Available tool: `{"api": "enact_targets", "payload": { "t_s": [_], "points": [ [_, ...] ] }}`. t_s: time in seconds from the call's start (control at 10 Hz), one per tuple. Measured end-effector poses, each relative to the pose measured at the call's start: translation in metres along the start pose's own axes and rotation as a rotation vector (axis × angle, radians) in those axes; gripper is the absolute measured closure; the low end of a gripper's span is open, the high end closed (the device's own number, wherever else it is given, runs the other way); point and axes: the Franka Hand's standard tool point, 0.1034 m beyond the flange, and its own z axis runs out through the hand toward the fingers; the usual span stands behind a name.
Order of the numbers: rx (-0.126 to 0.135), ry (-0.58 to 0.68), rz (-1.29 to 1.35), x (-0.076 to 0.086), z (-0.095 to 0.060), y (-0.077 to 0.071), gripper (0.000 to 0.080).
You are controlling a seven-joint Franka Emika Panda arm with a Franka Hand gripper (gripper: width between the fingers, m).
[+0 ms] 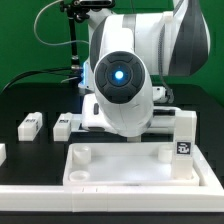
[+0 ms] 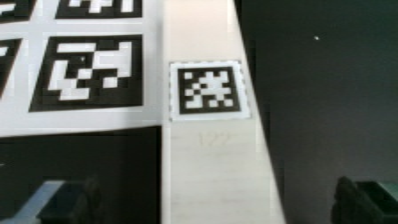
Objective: Assemble desk
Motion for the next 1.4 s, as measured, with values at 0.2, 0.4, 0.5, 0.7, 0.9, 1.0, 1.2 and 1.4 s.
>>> {"api": "enact_targets", "payload": {
  "t_s": [0.2,0.4,0.5,0.7,0.9,1.0,1.2,1.4],
  "points": [
    [-0.001,-0.018,0.042,-0.001,0.006,-0.002,0.015],
    [0.0,-0.013,0.039,0.0,0.005,-0.001,0.0266],
    [0.001,-0.012,0.04,0.001,0.005,-0.001,0.0404],
    [0.001,-0.012,0.04,0.001,0.005,0.0,0.0512],
    [0.001,-0.011,0.04,0.001,0.005,0.0,0.0512],
    [0.002,-0.011,0.04,0.001,0.005,0.0,0.0512],
    [0.002,-0.011,0.04,0.001,0.005,0.0,0.0512],
    [0.014,-0.041,0.036,-0.017,-0.017,-0.005,0.0512]
  ]
}}
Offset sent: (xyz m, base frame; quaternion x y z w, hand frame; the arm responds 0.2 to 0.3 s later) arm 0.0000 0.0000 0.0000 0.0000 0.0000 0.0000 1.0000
